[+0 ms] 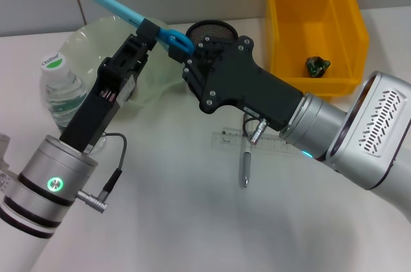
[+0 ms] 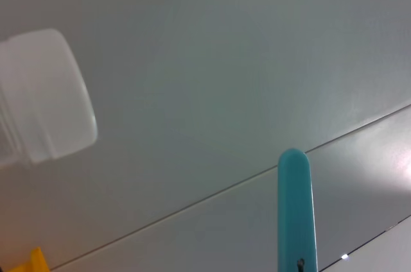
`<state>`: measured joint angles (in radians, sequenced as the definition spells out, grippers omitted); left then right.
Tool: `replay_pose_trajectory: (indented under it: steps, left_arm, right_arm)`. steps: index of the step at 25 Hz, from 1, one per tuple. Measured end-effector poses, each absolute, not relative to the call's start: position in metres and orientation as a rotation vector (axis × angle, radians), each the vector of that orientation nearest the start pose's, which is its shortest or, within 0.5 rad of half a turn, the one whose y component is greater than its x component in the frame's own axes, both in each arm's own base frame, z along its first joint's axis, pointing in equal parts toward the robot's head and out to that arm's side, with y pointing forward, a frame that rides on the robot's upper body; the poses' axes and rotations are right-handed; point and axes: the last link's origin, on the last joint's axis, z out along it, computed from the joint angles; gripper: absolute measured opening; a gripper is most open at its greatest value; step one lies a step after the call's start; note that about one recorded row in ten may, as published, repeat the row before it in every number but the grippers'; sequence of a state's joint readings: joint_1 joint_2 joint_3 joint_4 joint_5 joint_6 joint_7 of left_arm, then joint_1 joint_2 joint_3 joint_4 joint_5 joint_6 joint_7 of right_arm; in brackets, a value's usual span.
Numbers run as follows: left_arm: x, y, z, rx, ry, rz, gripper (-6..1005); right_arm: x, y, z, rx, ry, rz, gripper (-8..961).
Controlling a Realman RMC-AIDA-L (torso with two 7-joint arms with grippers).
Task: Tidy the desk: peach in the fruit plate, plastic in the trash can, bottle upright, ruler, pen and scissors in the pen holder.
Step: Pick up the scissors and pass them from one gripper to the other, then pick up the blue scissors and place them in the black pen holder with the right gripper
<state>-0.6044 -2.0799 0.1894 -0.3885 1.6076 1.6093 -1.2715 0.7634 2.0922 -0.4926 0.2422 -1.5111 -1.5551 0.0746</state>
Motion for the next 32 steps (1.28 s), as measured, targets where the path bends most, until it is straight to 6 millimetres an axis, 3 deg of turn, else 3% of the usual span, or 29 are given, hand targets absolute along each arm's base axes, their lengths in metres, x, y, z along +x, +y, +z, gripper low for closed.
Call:
replay_pose_trajectory:
  steps: [13,17,29,32]
  left_arm:
    - [-0.205,0.294,-0.068,-1.716,-1.498,-1.957,422]
    - [-0.204,0.294,-0.068,-1.73,-1.494,-1.954,643]
    - [-0.204,0.295,-0.064,-1.77,-1.446,-1.961,852]
    - [-0.204,0.296,-0.06,-1.798,-1.404,-1.966,848]
  right_arm:
    - [0.182,0.318,-0.081,-2.155,-0.094,1.149,79]
    - [0.182,0.318,-0.08,-2.145,-0.093,1.153,79]
    - [0.185,0.321,-0.073,-2.083,-0.049,1.163,79]
    - [0.188,0.323,-0.069,-2.047,-0.022,1.168,82]
